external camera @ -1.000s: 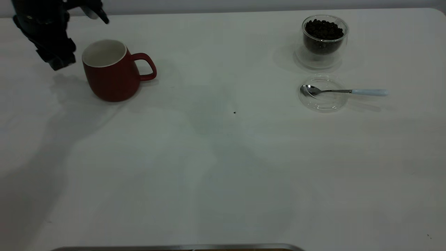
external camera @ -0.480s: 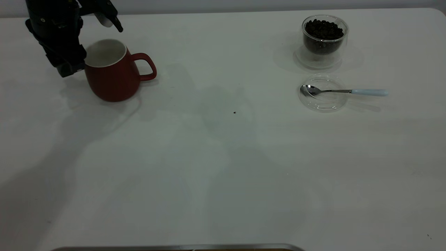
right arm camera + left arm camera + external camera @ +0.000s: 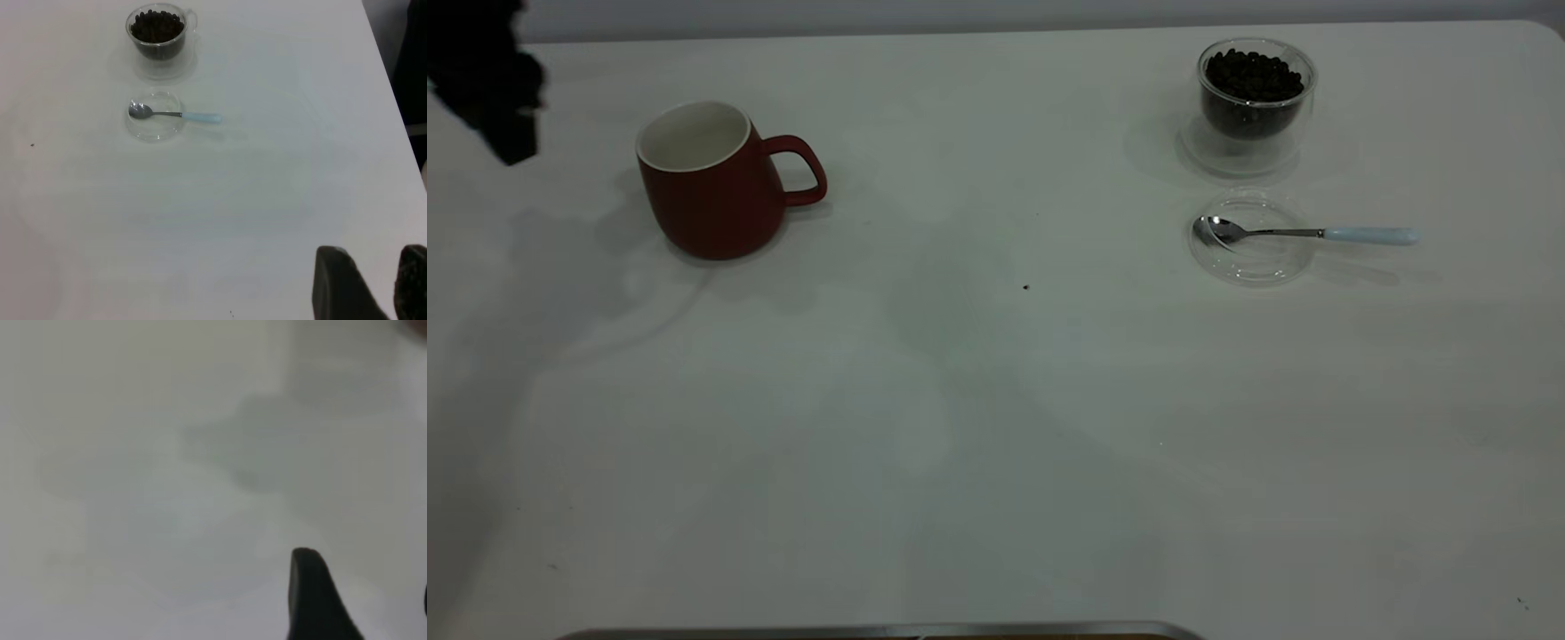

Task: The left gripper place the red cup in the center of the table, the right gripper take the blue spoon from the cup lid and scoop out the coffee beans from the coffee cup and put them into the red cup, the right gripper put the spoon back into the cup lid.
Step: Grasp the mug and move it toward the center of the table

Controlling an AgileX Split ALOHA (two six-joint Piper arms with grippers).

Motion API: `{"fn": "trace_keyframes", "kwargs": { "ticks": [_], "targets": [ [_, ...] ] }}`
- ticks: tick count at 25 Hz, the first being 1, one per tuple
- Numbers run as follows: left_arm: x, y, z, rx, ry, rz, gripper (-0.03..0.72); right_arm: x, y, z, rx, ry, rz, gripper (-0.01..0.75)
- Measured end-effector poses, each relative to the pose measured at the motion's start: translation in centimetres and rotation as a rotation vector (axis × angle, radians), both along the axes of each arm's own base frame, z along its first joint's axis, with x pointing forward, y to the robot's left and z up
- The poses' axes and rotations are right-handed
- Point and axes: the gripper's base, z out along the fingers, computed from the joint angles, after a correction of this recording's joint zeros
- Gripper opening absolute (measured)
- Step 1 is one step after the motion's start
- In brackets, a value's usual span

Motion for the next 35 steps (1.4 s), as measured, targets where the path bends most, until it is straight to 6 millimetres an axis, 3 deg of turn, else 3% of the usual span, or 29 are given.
{"fn": "trace_keyframes", "kwargs": {
  "ticks": [4,9,15,18,25,31,35],
  "targets": [
    [-0.6,1.4,-0.3,-0.181,0.078,-0.148,0.369,0.0,0.0,0.0,0.000,0.000,0.000,0.241],
    [0.1,2.4,-2.6,-0.184,0.032,-0.463,0.313,0.0,0.0,0.0,0.000,0.000,0.000,0.241],
    [0.8,1.7,-3.8,-0.199,-0.031,-0.465,0.303,0.0,0.0,0.0,0.000,0.000,0.000,0.241],
    [1.4,1.4,-3.8,-0.206,-0.105,-0.376,0.336,0.0,0.0,0.0,0.000,0.000,0.000,0.241],
    [2.1,1.4,-5.1,-0.207,-0.157,-0.246,0.541,0.0,0.0,0.0,0.000,0.000,0.000,0.241],
    [2.3,1.4,-5.2,-0.195,-0.184,-0.249,0.561,0.0,0.0,0.0,0.000,0.000,0.000,0.241],
    [2.6,1.4,-6.1,-0.153,-0.208,-0.343,0.561,0.0,0.0,0.0,0.000,0.000,0.000,0.241]
  ]
}}
